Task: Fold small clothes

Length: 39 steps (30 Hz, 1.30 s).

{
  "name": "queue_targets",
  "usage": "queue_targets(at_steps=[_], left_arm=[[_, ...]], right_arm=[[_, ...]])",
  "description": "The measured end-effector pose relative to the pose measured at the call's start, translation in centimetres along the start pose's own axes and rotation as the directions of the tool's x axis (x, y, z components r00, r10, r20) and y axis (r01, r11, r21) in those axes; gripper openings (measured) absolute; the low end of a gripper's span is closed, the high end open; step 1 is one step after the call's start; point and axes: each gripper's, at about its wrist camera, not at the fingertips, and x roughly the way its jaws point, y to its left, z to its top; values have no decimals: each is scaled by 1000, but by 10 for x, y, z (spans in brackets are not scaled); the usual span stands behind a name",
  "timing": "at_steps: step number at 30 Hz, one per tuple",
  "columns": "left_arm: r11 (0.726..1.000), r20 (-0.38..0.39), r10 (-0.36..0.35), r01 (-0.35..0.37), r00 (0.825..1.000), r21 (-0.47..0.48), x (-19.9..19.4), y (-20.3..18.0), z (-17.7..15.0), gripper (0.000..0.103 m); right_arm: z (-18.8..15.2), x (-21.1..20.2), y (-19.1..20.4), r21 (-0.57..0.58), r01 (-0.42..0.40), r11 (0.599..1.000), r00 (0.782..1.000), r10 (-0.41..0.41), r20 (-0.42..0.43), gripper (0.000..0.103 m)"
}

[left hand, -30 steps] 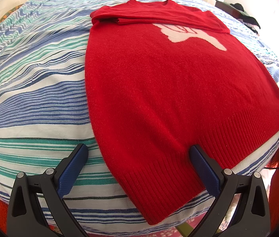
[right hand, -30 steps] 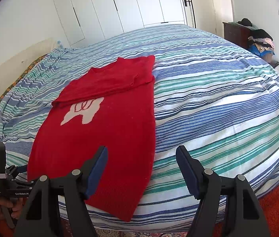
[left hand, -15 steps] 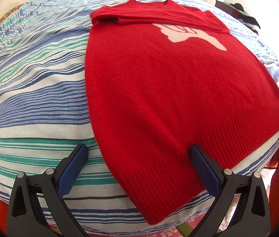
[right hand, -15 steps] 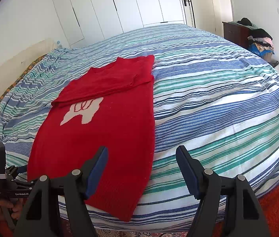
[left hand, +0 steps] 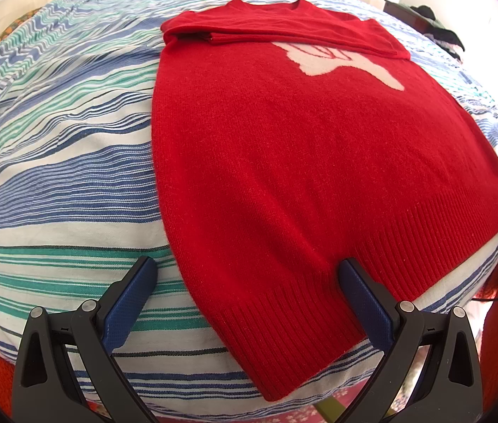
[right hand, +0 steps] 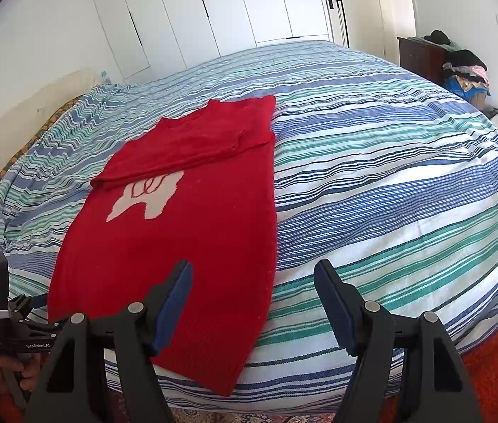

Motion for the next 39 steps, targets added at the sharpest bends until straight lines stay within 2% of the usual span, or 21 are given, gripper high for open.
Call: queue_targets(at_steps=[10, 12, 14, 16, 18, 20, 22, 23, 24, 26, 27, 28, 30, 31, 32, 33, 34, 35, 37, 39], left_arm=[[1000, -1, 1, -1, 1000, 1, 0, 0, 0, 102], [1000, -25, 2, -2, 1000, 1, -4, 1, 4, 102], [999, -49, -19, 17, 999, -44, -20, 12, 11, 100], [987, -14, -67, 64, 998, -147, -42, 38, 10, 101], [955, -20, -121, 111, 992, -274, -49, 71, 1, 101], [900, -78, -190, 142, 979, -413, -39, 100, -13, 100], [832, -96, -271, 184, 958, -523, -29, 116, -28, 95], [810, -91, -301, 204, 949, -549, -27, 119, -31, 94], [804, -85, -323, 225, 943, -550, -26, 117, -30, 93], [810, -63, -371, 290, 927, -509, -28, 106, -23, 87], [810, -59, -400, 323, 915, -489, -27, 97, -20, 82], [810, -65, -424, 346, 903, -474, -23, 89, -17, 81], [827, -101, -429, 345, 898, -443, -13, 76, -12, 77], [843, -127, -415, 329, 901, -425, -9, 70, -11, 70], [855, -144, -410, 325, 900, -405, -8, 65, -10, 63], [861, -159, -417, 332, 895, -386, -9, 59, -10, 38], [863, -183, -430, 343, 884, -371, -14, 56, -16, 18], [861, -201, -440, 348, 875, -371, -15, 55, -15, 4], [858, -176, -436, 348, 883, -378, -28, 60, -12, 2], [833, -137, -464, 378, 875, -404, -44, 66, -7, 2]], right_arm=[[0, 0, 0, 1, 0, 1000, 1000, 0, 0, 71], [0, 0, 0, 1, 0, 1000, 1000, 0, 0, 71], [3, 1, -4, 19, -14, 1000, 1000, 14, -20, 71], [12, -6, -17, 73, -58, 996, 998, 60, -23, 71], [21, -13, -33, 110, -92, 990, 994, 98, -51, 71], [27, -14, -50, 158, -141, 977, 980, 161, -118, 71], [24, -11, -62, 227, -210, 951, 949, 254, -185, 71], [19, -8, -64, 262, -239, 935, 929, 299, -218, 71], [14, -4, -63, 290, -273, 917, 904, 348, -250, 71], [4, 6, -54, 313, -326, 892, 855, 420, -304, 70], [0, 10, -47, 308, -338, 889, 843, 431, -320, 70], [-2, 15, -42, 300, -343, 890, 837, 435, -333, 70], [-5, 30, -34, 293, -336, 895, 826, 430, -364, 68], [-7, 38, -31, 300, -330, 895, 819, 430, -380, 62], [-9, 45, -28, 309, -336, 890, 807, 441, -392, 50], [-11, 52, -23, 309, -352, 884, 789, 457, -411, 41], [-12, 56, -17, 290, -361, 886, 773, 458, -438, 19], [-12, 56, -11, 258, -367, 894, 767, 448, -460, 5], [-7, 49, -2, 207, -386, 899, 771, 437, -463, 5], [3, 38, -1, 210, -416, 885, 776, 465, -426, 5]])
